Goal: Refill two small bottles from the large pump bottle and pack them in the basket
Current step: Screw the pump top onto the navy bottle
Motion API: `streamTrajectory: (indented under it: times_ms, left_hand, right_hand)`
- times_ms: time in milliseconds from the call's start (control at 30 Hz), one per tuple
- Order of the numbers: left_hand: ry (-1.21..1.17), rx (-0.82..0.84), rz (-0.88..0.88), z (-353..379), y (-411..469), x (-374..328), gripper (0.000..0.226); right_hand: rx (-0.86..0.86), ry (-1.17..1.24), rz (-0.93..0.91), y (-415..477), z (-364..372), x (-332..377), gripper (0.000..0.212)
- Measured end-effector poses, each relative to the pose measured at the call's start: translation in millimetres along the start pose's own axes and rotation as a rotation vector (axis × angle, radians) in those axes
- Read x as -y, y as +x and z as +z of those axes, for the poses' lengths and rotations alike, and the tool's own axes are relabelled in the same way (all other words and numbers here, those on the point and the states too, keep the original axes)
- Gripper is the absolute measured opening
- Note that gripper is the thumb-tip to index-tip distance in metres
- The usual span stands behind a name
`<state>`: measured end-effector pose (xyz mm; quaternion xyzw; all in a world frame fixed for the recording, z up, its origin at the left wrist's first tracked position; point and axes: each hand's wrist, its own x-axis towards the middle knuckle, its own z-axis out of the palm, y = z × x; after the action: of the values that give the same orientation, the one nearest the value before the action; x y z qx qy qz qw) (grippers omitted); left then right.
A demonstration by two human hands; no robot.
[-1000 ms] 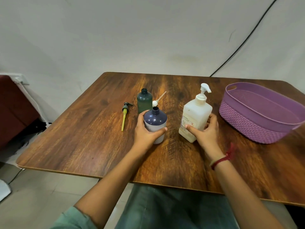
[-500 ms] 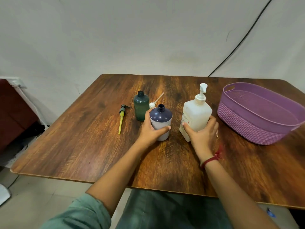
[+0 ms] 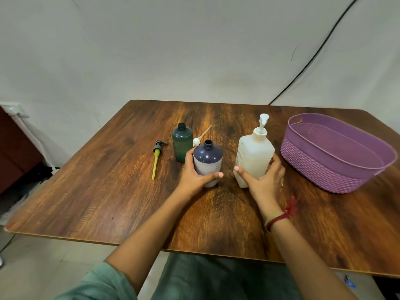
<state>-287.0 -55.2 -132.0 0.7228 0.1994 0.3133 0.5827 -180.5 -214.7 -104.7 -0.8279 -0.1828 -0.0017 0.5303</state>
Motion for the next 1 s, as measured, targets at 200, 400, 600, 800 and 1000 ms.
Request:
streamTrajectory:
  times_ms: [200, 400, 600, 800, 1000]
  left_hand:
    - [0.057, -0.081, -0.009, 6, -1, -1, 0.091]
    - [0.08, -0.077, 0.012, 10, -2, 0, 0.088]
    - [0.061, -0.012, -0.021, 25, 4, -3, 0.09]
    - [0.032, 0.055, -0.05, 41, 8, -7, 0.09]
    - [0.018, 0.087, -0.074, 39, 5, -14, 0.094]
  right_hand:
    - [0.027, 0.056, -0.005, 4, 1, -7, 0.086]
    - [-0.012, 0.069, 0.002, 22, -1, -7, 0.08]
    - [-0.041, 0.027, 0.008, 40, -2, -12, 0.08]
    - [-0.05, 0.003, 0.011, 47, -1, -14, 0.083]
    - [-0.21, 0.107, -0.132, -1, -1, 0, 0.073]
